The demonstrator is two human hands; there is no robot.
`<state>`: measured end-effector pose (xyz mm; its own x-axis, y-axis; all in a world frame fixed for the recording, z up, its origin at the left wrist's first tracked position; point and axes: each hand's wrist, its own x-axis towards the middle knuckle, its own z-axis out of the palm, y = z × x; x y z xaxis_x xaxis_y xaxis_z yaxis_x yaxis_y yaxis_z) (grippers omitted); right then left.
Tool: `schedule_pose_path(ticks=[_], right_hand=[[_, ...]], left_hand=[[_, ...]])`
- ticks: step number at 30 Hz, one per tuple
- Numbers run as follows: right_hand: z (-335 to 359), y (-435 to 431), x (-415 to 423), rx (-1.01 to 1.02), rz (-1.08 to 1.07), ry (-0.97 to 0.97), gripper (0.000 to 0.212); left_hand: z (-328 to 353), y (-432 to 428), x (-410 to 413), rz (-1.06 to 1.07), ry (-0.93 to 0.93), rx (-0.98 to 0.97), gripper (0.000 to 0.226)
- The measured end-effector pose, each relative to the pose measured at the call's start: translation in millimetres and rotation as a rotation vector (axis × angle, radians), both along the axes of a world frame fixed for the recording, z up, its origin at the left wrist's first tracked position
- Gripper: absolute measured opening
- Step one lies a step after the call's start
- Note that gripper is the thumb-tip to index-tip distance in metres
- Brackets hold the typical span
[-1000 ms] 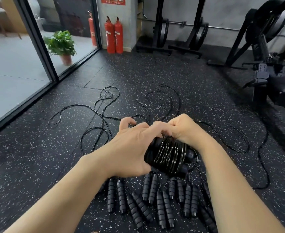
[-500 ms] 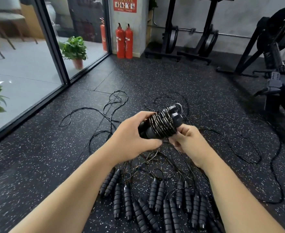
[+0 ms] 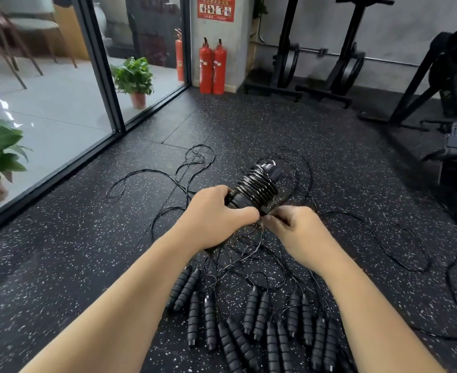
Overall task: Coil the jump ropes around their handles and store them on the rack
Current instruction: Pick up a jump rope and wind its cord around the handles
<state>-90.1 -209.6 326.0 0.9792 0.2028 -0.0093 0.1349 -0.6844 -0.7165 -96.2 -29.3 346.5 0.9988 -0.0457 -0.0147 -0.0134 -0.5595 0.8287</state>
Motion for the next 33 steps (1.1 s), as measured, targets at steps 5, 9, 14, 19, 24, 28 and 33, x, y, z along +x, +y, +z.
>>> schedule_pose_path(ticks=[5,9,14,19,24,28,33], right_hand=[[16,3,-9,-0.259,0.005,-0.048,0.023],[22,6,-11,-0.357,-0.010,-0.067,0.024],[33,13,-20,-0.421,0.078,-0.018,0.024],[49,26,-39,-0.620,0.156,-0.075,0.023],[73,36,-57,-0.643,0.217,-0.169,0.024],[89,24,-51,-0.575,0.138,-0.263,0.027],[80,-5,-30,-0.352,0.108,-0.175,0.027]], left_hand=[[3,14,2,0.012,0.109,-0.071,0.028],[9,20,3,-0.024,0.215,-0.128,0.031],[2,19,8,0.061,0.128,-0.043,0.016],[-8,17,9,0.236,-0.075,0.401,0.031],[-18,7,6,0.224,-0.229,0.744,0.034],[-20,-2,3,0.095,-0.293,0.875,0.038],[-17,-9,-3,-0.196,-0.423,0.917,0.040]])
